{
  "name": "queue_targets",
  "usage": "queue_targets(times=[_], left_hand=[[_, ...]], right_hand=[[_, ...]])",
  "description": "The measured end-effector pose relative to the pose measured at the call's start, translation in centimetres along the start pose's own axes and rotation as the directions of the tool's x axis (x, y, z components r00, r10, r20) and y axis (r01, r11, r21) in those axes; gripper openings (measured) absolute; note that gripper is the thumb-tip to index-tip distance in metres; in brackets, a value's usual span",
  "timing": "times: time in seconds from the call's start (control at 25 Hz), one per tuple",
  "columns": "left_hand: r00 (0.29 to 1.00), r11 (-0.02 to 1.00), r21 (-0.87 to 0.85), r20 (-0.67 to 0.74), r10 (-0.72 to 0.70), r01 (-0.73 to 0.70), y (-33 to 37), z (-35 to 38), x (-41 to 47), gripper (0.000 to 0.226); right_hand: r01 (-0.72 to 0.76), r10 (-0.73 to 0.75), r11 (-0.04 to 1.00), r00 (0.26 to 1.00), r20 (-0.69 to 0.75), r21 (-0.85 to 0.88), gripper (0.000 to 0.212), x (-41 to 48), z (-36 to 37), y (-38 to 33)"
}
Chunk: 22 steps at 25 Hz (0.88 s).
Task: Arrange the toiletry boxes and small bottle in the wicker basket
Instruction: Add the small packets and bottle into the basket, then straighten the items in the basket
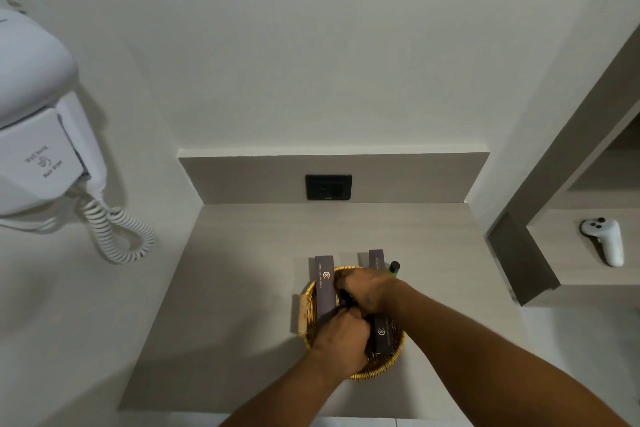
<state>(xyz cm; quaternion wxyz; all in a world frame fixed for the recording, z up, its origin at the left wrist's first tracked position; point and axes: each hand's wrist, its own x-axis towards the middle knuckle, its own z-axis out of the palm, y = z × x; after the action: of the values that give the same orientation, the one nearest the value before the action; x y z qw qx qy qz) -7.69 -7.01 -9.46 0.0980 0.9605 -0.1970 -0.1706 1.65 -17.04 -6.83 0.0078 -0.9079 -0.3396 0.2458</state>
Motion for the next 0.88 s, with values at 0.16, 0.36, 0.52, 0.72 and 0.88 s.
queue_targets(times=[0.16,0.36,0.52,0.72,0.88], left_hand=[[0.999,0.999,-0.033,-0.021,0.024,-0.025,-0.3,-1.6,-0.6,0.047],[0.894,0.996,-0.06,-0.446,0.034,-0.067,-5.8,-6.3,-1.9,0.035],[0.807,0.981,-0.112,-0.558,-0.193,0.157,-12.5,-5.4,-2.2,0.042],[0.907,0.971,-0.07,-0.345,-0.239,0.229,-13.6,0.7,-1.9,0.08],[0.942,0.971,0.005,-0.242,-0.233,0.241,-13.7,2.9,-1.3,0.078]], right_hand=[[-0.003,0.003,1.0,0.999,-0.036,0.02,0.044,-0.3,-1.0,0.0],[-0.082,0.201,0.959,0.871,-0.448,0.27,0.044,-3.2,-2.1,3.2],[-0.294,0.527,0.816,0.734,-0.43,0.499,0.039,-6.8,1.6,6.9],[-0.419,0.602,0.752,0.75,-0.273,0.508,0.039,-7.1,4.9,7.3],[-0.408,0.585,0.767,0.762,-0.278,0.495,0.042,-5.7,3.3,8.0]])
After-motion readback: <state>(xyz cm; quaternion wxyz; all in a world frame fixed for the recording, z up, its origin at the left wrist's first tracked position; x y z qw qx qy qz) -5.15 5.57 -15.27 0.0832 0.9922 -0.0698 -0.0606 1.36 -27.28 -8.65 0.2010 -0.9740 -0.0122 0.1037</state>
